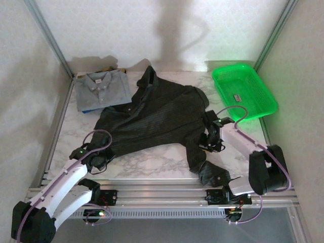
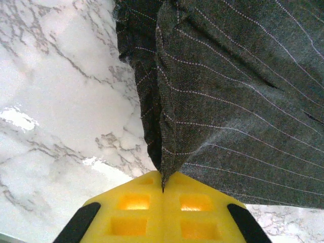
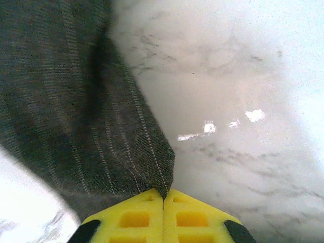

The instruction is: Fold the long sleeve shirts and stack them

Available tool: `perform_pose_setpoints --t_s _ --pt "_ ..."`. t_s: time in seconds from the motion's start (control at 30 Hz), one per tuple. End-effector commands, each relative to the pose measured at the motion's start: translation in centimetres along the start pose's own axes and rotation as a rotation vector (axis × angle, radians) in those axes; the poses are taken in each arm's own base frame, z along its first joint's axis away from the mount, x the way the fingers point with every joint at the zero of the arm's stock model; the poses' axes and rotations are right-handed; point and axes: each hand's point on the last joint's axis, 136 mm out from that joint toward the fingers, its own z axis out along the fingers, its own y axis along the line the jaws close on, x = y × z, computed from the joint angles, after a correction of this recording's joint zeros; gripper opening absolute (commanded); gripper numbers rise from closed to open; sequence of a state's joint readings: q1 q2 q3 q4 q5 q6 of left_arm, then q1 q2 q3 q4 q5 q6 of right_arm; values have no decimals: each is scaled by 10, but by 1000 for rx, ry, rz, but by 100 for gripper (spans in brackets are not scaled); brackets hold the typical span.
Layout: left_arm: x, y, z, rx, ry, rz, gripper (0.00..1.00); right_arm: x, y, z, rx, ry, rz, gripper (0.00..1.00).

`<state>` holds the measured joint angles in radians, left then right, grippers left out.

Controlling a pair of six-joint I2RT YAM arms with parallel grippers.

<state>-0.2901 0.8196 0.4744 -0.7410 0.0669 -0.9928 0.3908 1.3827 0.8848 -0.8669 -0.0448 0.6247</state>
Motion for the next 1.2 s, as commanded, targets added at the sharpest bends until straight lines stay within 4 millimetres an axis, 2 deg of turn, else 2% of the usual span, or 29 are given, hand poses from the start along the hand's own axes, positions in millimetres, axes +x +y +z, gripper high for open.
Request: perform_pose_setpoints --t_s 0.0,0.17,0.27,0.37,0.43,0.53,0.73,0.93,1.17 --pt "11 20 -2 -62 37 -20 0 15 -14 -30 51 16 -4 0" --pt "10 19 -10 -48 33 -28 0 25 -24 -57 35 -24 40 0" --pt "9 18 -13 -46 27 -33 0 29 -29 -66 34 -19 64 0" --pt "5 14 -18 -34 12 -35 0 26 -31 -78 37 -44 65 0" --pt "2 11 -23 -23 0 -38 0 17 -30 -91 27 -82 68 0" --pt "-3 0 -28 9 -11 -42 0 3 -18 -103 -16 -100 52 0" --pt "-10 -14 -31 51 -24 -49 0 -31 6 -116 -54 -139 -5 0" --pt "-15 -15 -24 41 -31 -63 0 -64 29 -113 -81 -136 -49 0" --pt "-32 -13 -14 29 -47 -109 0 -97 40 -96 -69 -121 -86 0"
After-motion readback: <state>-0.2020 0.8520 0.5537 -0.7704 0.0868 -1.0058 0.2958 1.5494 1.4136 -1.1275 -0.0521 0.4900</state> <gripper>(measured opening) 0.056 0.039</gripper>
